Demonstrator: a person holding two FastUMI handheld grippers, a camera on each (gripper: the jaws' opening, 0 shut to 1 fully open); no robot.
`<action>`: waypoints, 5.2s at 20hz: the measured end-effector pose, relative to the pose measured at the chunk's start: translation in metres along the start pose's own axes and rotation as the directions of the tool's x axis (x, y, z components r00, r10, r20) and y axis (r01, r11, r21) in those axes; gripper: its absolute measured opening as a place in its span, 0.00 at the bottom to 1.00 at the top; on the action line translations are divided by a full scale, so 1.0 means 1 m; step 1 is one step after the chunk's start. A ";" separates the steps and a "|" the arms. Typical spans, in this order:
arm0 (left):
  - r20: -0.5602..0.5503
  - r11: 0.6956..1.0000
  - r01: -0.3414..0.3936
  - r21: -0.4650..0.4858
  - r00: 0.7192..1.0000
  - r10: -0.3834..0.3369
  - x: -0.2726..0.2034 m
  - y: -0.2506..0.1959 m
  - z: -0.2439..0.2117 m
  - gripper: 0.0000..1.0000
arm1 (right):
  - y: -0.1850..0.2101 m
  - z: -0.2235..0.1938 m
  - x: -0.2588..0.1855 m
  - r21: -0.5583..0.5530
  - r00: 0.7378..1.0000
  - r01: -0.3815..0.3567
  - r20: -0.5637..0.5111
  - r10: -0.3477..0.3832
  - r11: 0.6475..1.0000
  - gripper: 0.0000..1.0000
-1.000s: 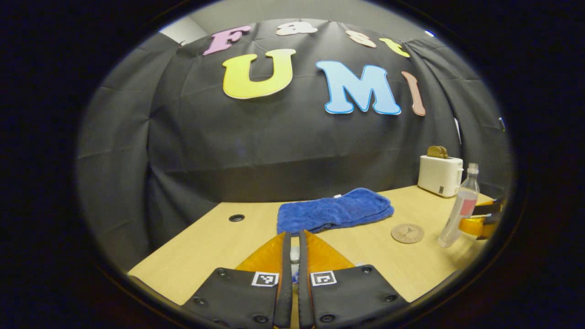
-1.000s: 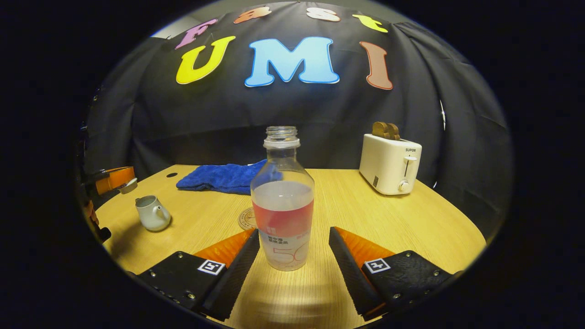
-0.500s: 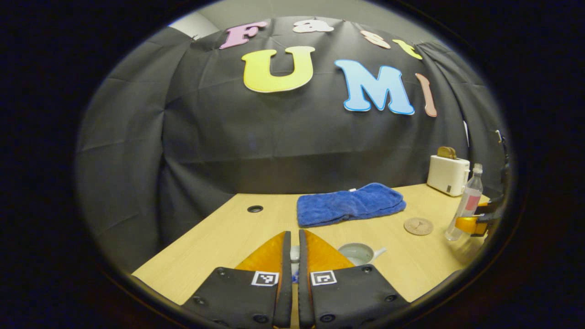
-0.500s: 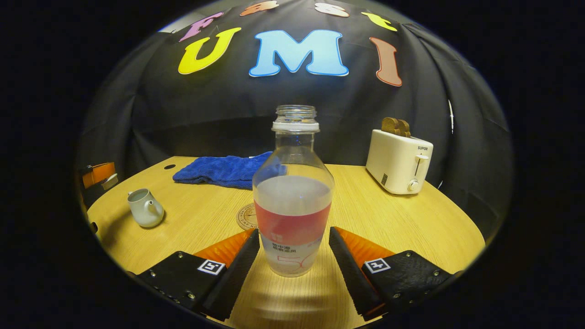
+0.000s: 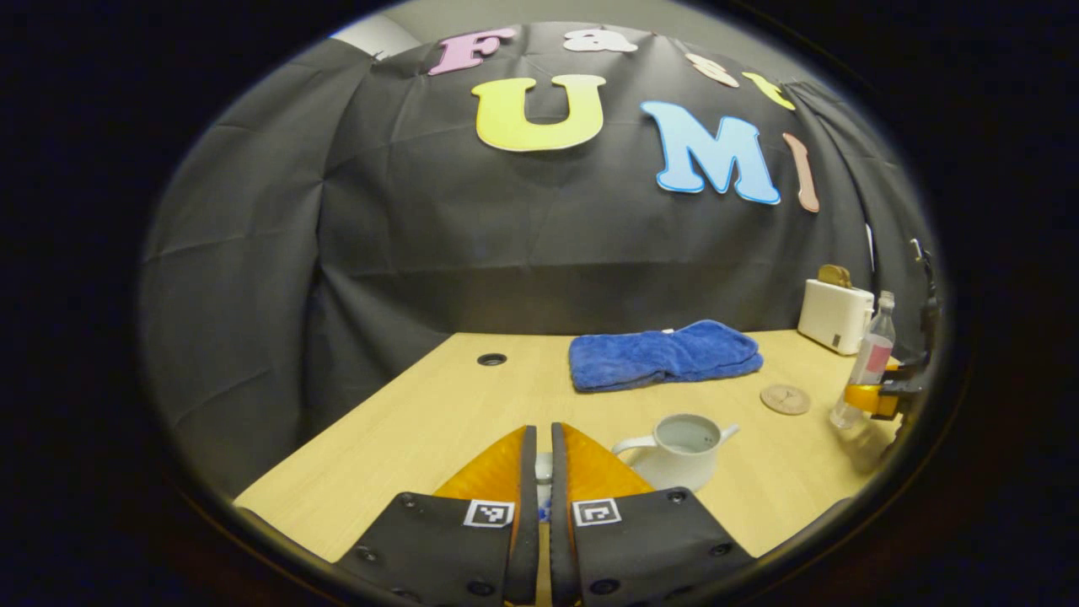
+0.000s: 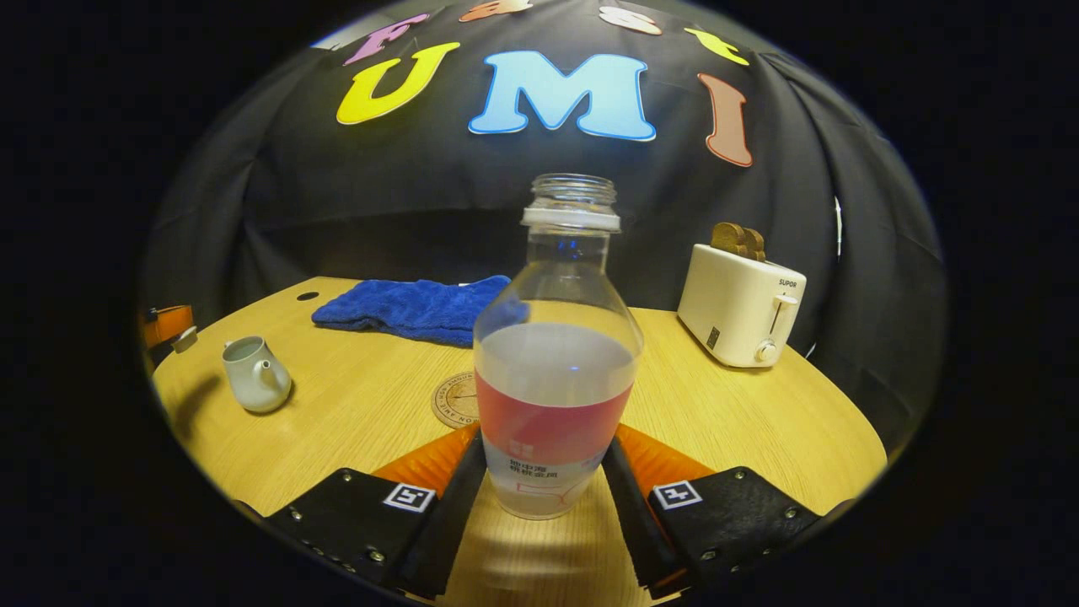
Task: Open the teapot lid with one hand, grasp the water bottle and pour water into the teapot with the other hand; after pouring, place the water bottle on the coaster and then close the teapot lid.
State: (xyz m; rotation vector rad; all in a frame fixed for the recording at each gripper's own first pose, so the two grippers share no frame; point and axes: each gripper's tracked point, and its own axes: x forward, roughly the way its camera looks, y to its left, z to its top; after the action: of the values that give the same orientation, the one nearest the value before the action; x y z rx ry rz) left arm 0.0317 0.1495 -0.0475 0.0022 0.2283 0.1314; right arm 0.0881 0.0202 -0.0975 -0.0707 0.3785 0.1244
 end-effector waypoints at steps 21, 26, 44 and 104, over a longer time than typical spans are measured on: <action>-0.021 0.999 -0.016 -0.050 1.000 0.015 -0.010 0.013 -0.012 0.14 | 0.086 0.095 0.024 -0.702 0.994 0.067 0.112 0.016 0.709 0.76; -0.017 0.998 -0.021 -0.058 1.000 0.020 -0.010 0.013 -0.013 0.14 | 0.117 0.091 0.034 -0.826 0.993 0.062 0.106 0.047 0.560 0.76; -0.033 0.997 -0.037 -0.074 0.999 0.034 -0.009 0.013 -0.017 0.14 | 0.146 0.116 0.040 -0.967 0.966 0.253 0.254 0.057 0.026 0.76; -0.080 0.996 -0.026 -0.082 0.997 0.020 -0.014 0.010 -0.027 0.14 | 0.202 0.194 0.014 -0.552 0.752 0.657 0.527 0.395 -0.514 0.75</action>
State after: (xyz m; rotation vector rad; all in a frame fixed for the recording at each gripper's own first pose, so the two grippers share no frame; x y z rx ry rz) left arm 0.0113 0.1572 -0.0704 -0.0831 0.3016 0.1638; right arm 0.1444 0.2390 0.0678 -2.1657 -0.7235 0.0711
